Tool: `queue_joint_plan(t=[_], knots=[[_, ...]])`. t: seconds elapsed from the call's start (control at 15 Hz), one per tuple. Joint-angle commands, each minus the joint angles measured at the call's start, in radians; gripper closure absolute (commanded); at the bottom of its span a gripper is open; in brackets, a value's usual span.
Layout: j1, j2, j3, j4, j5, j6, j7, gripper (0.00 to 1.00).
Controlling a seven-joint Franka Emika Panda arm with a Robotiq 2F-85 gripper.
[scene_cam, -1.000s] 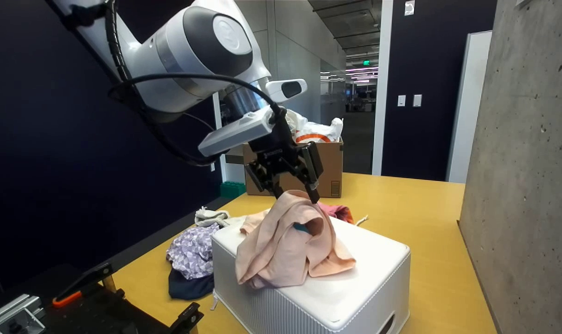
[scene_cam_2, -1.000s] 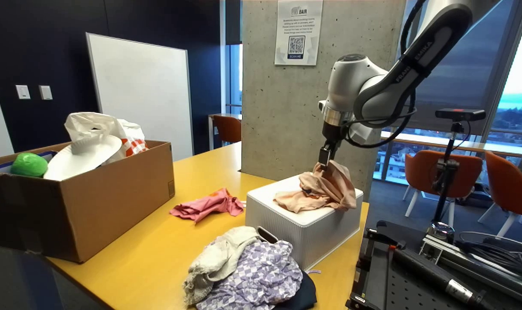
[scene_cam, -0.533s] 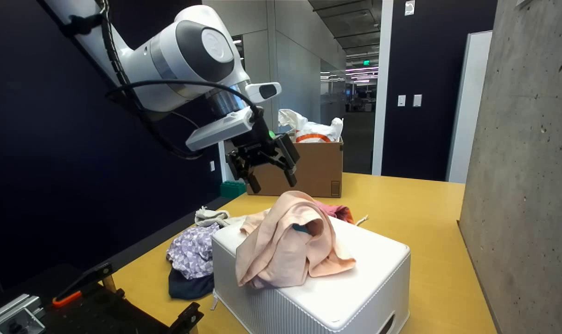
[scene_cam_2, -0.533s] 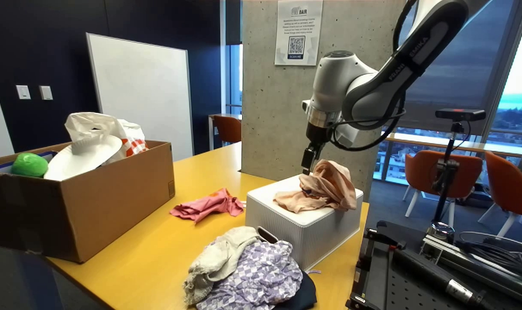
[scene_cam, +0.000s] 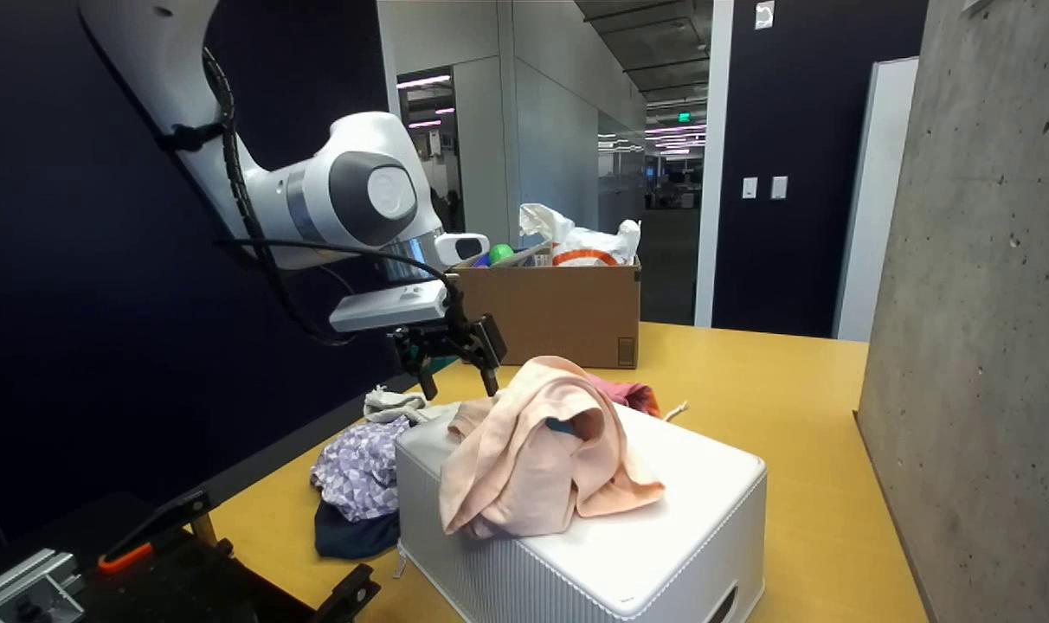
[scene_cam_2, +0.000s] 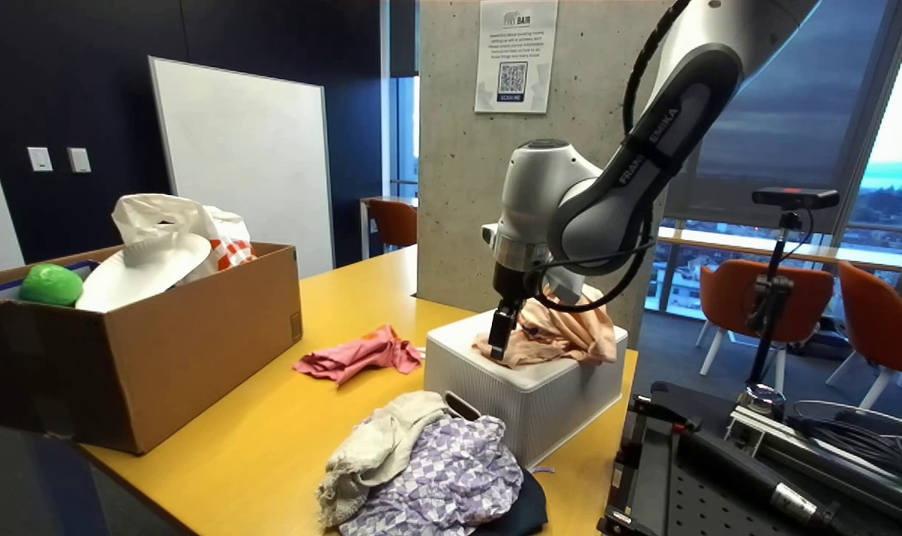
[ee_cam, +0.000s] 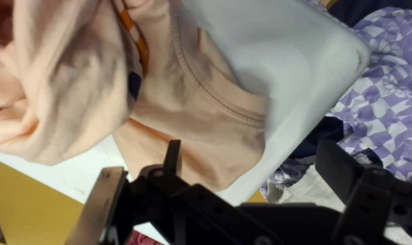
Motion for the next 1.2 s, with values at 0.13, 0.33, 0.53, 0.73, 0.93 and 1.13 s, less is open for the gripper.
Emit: queue_joint_plan(t=[0.13,0.33,0.53,0.73,0.93,1.13], knots=[[-0.072,0.030,0.061,0.027,0.148,0.018,-0.181,0.31],[-0.103,0.051,0.080,0.053,0.197,0.007,-0.236,0.56],[-0.135,0.077,0.099,0.082,0.237,-0.001,-0.282,0.78],[-0.159,0.111,0.111,0.111,0.259,-0.005,-0.313,0.99],[-0.156,0.078,0.110,0.085,0.257,-0.001,-0.311,1.00],[-0.151,0.002,0.096,0.041,0.251,0.005,-0.298,1.00]])
